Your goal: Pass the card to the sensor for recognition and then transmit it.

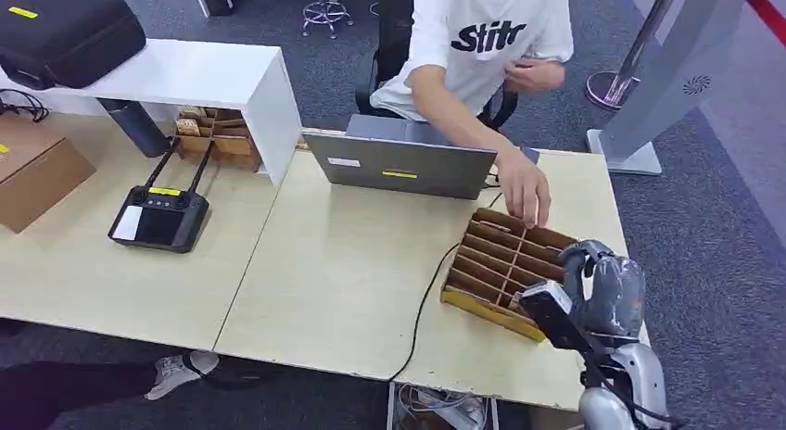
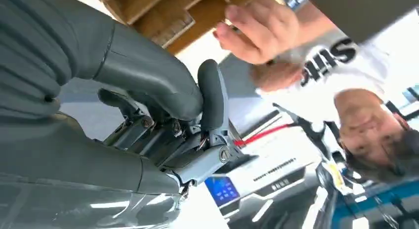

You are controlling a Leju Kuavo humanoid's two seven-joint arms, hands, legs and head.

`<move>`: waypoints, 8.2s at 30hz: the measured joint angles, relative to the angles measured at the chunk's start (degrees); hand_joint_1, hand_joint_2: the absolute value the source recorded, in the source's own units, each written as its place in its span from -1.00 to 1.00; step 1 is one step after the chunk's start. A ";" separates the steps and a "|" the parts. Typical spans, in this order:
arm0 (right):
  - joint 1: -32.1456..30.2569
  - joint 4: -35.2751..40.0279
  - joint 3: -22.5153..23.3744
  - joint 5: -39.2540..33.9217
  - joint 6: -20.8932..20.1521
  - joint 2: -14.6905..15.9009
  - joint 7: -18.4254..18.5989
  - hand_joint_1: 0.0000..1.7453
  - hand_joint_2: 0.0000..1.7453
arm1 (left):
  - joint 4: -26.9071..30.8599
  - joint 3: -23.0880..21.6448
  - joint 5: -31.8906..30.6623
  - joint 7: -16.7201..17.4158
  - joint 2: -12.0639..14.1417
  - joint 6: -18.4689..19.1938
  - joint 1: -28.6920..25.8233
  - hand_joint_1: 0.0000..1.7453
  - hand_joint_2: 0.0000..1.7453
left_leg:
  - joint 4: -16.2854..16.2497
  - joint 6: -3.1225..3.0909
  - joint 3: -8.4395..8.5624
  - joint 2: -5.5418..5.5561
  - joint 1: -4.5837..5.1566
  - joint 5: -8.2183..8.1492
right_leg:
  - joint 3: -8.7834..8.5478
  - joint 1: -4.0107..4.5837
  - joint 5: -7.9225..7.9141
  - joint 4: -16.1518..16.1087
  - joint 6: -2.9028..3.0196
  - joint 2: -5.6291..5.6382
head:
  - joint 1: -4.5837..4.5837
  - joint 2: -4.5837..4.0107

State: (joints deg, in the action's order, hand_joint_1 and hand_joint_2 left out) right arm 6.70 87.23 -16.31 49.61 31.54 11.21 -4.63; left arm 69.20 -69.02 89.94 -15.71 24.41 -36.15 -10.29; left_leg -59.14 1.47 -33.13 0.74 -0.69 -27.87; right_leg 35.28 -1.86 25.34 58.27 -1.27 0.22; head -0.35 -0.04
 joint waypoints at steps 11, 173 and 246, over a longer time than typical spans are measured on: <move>0.79 1.29 -0.92 0.88 0.20 -0.17 0.00 -1.00 1.00 | -1.07 -0.13 0.00 0.63 -0.26 -0.37 0.27 -1.00 1.00 | 0.00 -0.01 -0.03 0.01 0.00 -0.02 | 0.02 0.00 0.02 -0.01 -0.01 0.00 | 0.00 0.00; 12.02 3.95 6.29 13.40 -0.45 0.79 -2.66 1.00 1.00 | -6.03 -4.37 -0.11 1.12 -0.79 5.88 2.87 -1.00 1.00 | 0.02 0.03 -0.08 -0.22 0.03 0.03 | 0.07 -0.06 -0.20 0.07 0.07 0.25 | 0.00 0.00; 14.64 -5.46 21.95 -42.91 -5.04 7.76 -15.40 -1.00 1.00 | -15.96 -5.90 0.00 1.58 -5.88 4.91 4.42 -1.00 1.00 | -0.06 -0.26 -0.35 0.80 -0.03 0.26 | 0.00 0.04 -0.05 -0.19 -0.26 -0.70 | 0.02 -0.02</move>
State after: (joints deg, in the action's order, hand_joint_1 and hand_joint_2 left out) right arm 21.34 81.77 5.64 6.71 26.50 18.97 -20.03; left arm 53.23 -74.93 89.94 -14.14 18.53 -31.24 -5.87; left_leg -59.20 1.21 -33.48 1.54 -0.72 -27.61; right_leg 35.28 -1.82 25.30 58.08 -1.54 -0.49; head -0.33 -0.06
